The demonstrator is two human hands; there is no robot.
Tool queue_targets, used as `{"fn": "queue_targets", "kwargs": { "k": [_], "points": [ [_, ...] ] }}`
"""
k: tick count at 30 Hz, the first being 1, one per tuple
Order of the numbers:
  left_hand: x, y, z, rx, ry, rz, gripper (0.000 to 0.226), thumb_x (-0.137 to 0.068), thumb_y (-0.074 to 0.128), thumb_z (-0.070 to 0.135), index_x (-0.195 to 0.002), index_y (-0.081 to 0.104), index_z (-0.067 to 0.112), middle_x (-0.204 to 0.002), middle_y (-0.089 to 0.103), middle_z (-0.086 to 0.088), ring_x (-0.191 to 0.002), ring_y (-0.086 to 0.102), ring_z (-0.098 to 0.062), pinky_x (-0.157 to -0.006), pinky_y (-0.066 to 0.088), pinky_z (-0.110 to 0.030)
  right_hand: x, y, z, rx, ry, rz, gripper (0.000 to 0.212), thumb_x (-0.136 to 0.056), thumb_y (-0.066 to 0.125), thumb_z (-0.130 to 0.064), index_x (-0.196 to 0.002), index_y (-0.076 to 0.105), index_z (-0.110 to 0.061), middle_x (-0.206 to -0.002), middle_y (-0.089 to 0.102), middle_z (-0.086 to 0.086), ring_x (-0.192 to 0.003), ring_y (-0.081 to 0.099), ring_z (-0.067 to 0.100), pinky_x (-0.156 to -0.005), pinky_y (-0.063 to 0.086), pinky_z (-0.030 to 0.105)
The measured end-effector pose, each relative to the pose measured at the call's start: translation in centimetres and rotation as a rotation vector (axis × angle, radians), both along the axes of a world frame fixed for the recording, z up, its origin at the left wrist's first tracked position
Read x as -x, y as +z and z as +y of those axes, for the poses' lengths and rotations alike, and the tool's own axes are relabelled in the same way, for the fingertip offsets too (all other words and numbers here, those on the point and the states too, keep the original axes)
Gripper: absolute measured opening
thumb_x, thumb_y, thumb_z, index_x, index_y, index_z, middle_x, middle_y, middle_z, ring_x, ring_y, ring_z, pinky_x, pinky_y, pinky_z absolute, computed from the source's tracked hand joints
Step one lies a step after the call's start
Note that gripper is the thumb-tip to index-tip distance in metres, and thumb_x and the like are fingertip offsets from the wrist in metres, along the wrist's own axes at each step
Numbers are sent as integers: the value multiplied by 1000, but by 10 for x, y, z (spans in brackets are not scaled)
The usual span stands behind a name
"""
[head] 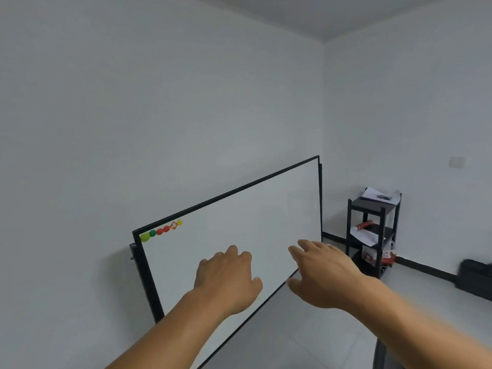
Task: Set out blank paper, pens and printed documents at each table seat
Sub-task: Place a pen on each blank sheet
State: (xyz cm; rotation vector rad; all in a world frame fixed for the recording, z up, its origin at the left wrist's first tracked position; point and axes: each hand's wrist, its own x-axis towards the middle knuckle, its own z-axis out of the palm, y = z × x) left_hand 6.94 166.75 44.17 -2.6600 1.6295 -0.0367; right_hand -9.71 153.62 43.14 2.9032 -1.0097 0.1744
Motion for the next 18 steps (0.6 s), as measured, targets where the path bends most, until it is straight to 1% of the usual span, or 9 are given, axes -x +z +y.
{"fn": "queue_targets", "kwargs": {
  "k": [4,8,10,12,15,18],
  "points": [
    [-43,-5,-73,-54,2,-8,60,-106,43,57,-158,46,26,-155,49,-1,-137,56,-28,-108,46,-45,-41,-14,-70,-74,-23,48,46,-100,51,-55,-131,55,-21,-121,58,0,-114,59,25,-95,51,40],
    [-78,2,-133,-64,-20,-16,59,-107,44,57,-157,47,27,-152,50,0,-135,58,-28,-104,48,-43,-75,-11,-128,-74,-31,50,42,-100,53,-53,-127,55,-21,-119,59,0,-110,60,24,-82,48,37],
    [-95,6,-169,-40,-39,-16,57,-107,43,57,-156,48,28,-152,51,1,-134,59,-27,-102,49,-42,-90,-7,-160,-62,-50,33,39,-100,52,-53,-124,54,-22,-119,58,0,-109,59,25,-79,46,38],
    [-111,5,-205,-32,-73,-7,56,-107,43,56,-155,49,28,-152,52,2,-132,60,-26,-100,49,-41,-103,-5,-189,-64,-81,32,40,-100,52,-53,-125,53,-22,-121,58,0,-110,59,25,-81,49,39],
    [-136,-11,-263,-41,-144,20,55,-107,44,55,-155,50,27,-151,52,1,-131,60,-26,-99,49,-41,-125,-17,-237,-84,-132,47,44,-101,53,-54,-131,53,-22,-125,58,1,-112,59,25,-88,56,41],
    [-168,-30,-319,-79,-210,48,56,-107,44,54,-155,49,27,-150,52,1,-131,61,-26,-99,49,-40,-150,-31,-281,-113,-202,107,50,-102,55,-54,-139,50,-22,-130,58,2,-117,59,25,-94,57,43]
  ]
}}
